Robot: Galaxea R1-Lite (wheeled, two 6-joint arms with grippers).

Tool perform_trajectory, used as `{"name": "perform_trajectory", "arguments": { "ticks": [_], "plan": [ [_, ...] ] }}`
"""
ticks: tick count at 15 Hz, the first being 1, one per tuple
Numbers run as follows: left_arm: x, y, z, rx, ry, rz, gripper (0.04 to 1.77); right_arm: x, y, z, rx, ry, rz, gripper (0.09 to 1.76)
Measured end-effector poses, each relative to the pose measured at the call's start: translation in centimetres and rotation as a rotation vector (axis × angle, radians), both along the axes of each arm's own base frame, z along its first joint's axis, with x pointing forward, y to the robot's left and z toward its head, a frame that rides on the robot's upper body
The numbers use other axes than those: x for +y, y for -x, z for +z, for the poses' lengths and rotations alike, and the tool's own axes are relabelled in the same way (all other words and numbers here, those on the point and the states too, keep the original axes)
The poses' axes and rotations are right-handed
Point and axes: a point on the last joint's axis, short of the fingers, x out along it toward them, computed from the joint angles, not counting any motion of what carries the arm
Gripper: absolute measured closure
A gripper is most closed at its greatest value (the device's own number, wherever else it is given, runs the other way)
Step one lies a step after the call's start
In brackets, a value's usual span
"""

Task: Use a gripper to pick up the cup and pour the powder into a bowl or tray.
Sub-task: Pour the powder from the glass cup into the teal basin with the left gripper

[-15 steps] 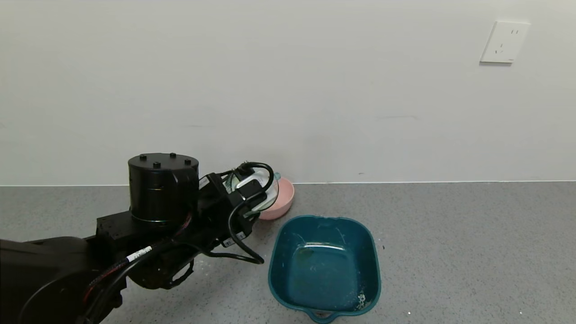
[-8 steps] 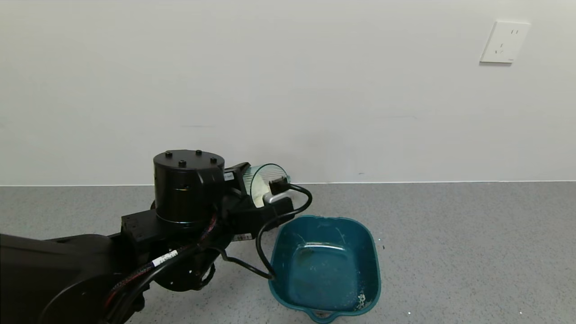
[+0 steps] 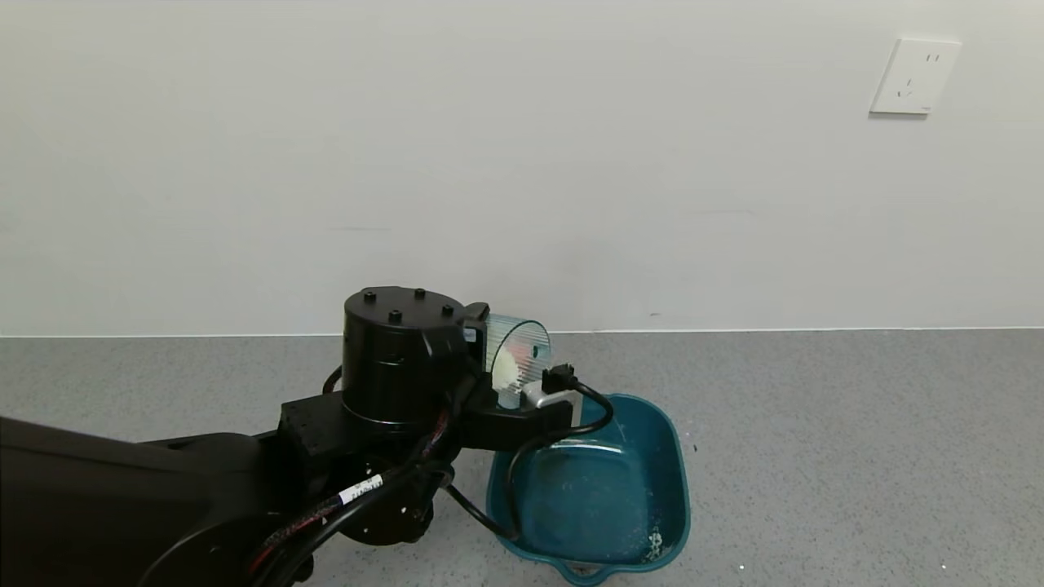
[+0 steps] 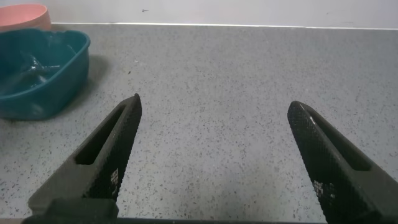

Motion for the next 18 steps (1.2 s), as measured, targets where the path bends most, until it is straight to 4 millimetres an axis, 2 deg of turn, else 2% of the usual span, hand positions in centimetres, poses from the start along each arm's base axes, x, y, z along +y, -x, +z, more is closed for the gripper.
{"name": "perform_trajectory", "arguments": {
  "ticks": [18],
  "plan": [
    [-3.0, 0.7, -3.1, 0.005, -0.472, -0.041, 0.52, 0.0, 0.0, 0.0, 0.001, 0.000, 0.000, 0.14]
  ]
}}
